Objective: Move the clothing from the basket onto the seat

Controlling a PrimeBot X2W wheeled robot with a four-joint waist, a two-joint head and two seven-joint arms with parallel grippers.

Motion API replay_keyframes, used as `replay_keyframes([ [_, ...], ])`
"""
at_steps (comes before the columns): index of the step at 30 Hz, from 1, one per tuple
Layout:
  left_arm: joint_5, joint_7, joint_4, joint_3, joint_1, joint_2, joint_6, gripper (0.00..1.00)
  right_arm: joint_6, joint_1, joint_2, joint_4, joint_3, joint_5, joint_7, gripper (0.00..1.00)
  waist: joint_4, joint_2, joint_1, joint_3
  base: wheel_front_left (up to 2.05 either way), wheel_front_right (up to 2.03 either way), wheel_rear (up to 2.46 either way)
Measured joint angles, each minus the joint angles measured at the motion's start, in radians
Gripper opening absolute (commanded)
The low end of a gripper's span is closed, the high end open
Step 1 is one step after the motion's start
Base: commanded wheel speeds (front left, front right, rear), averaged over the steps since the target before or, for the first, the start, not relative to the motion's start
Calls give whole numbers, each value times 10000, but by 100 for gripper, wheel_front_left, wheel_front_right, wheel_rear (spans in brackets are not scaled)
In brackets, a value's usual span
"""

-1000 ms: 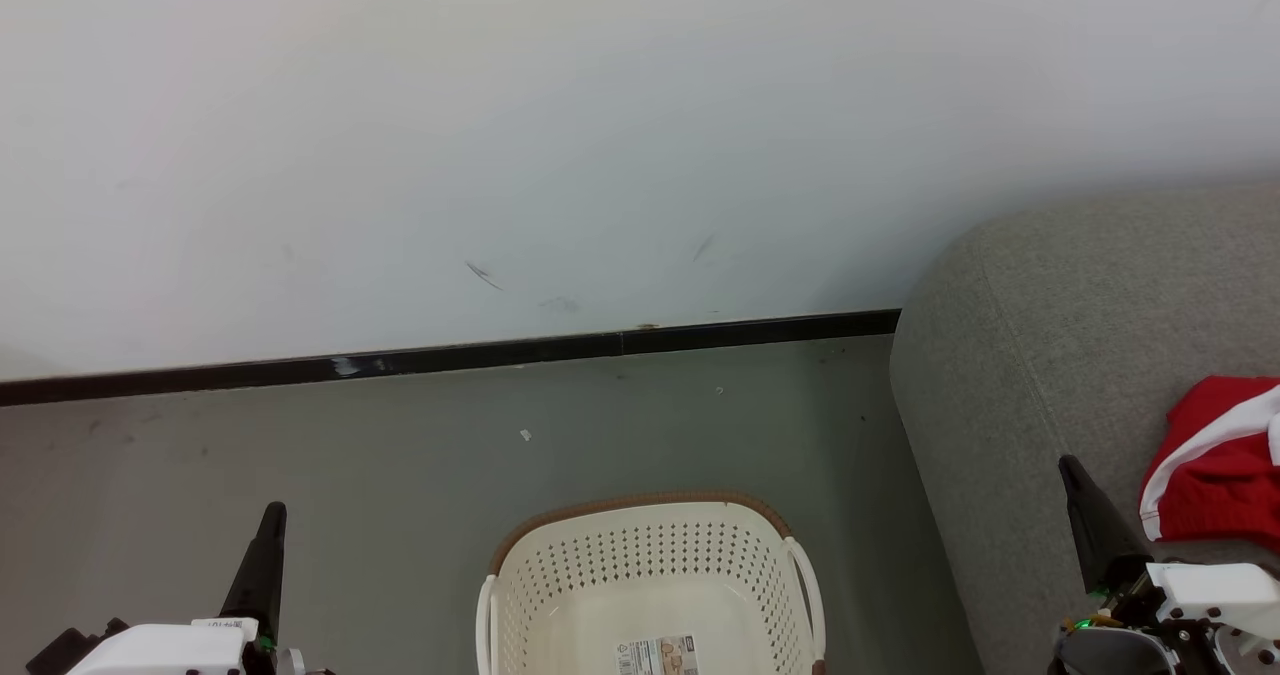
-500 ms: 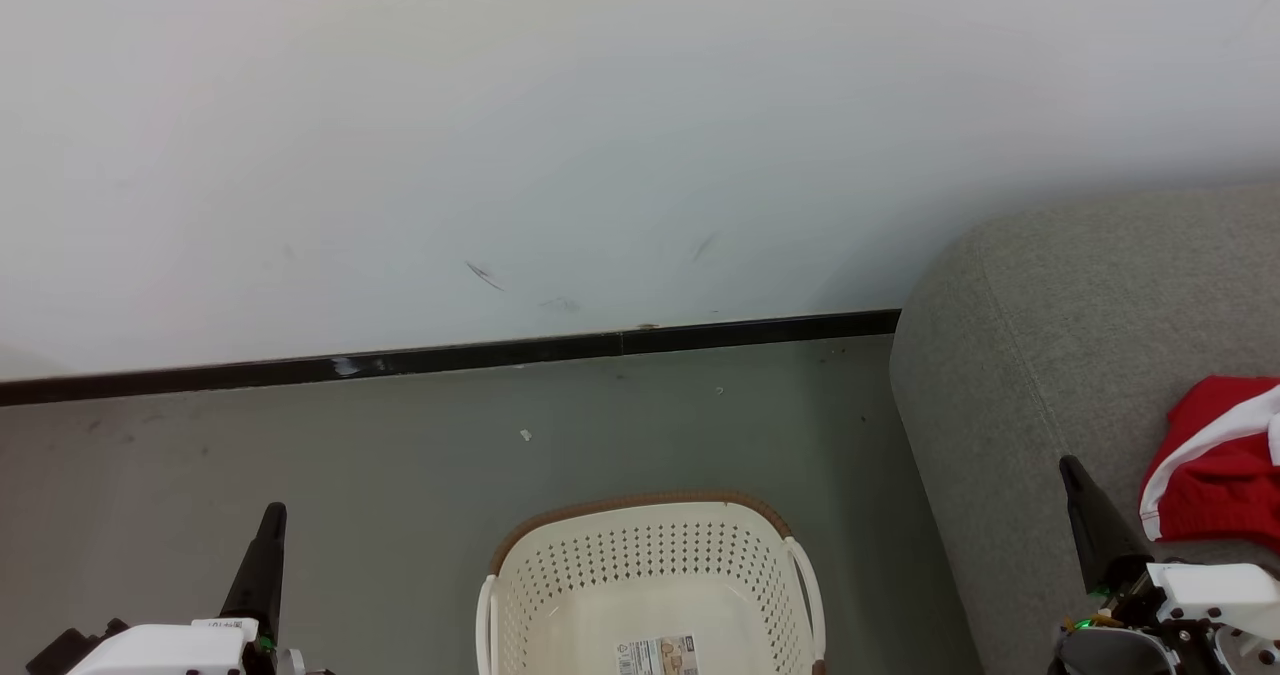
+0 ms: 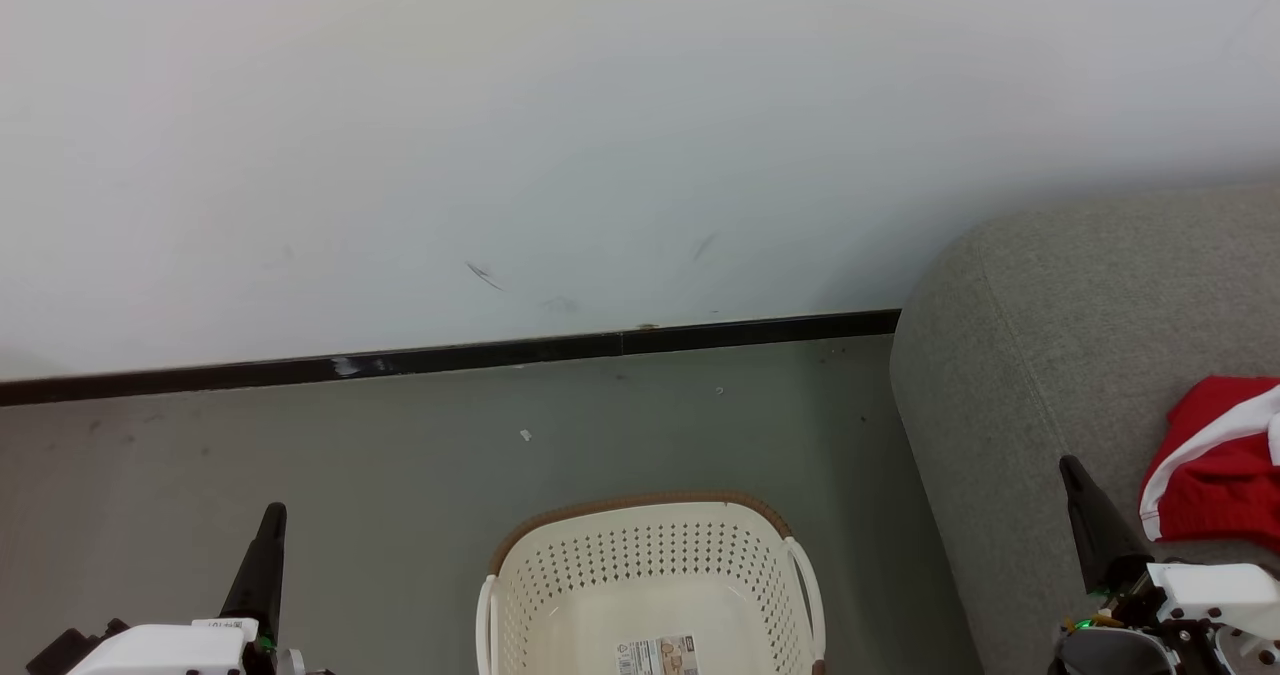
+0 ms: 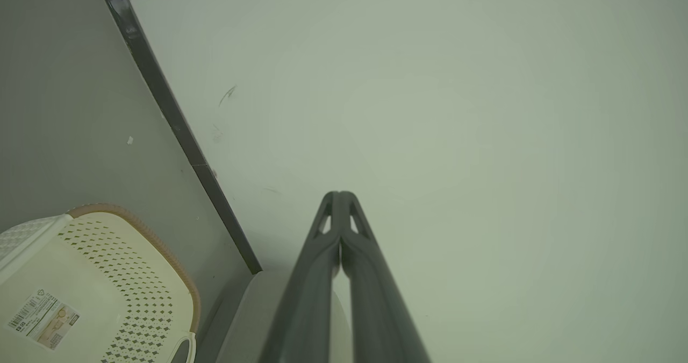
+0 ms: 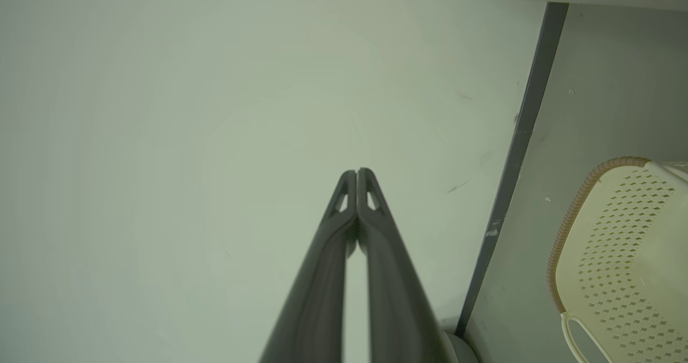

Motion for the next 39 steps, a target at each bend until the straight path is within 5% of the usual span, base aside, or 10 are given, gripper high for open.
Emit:
replay_keyframes([
  [39, 0, 0, 10, 0, 0, -2, -2, 0, 0, -1, 19, 10, -44, -12, 73, 0, 0, 0, 0, 0, 0, 0, 0],
])
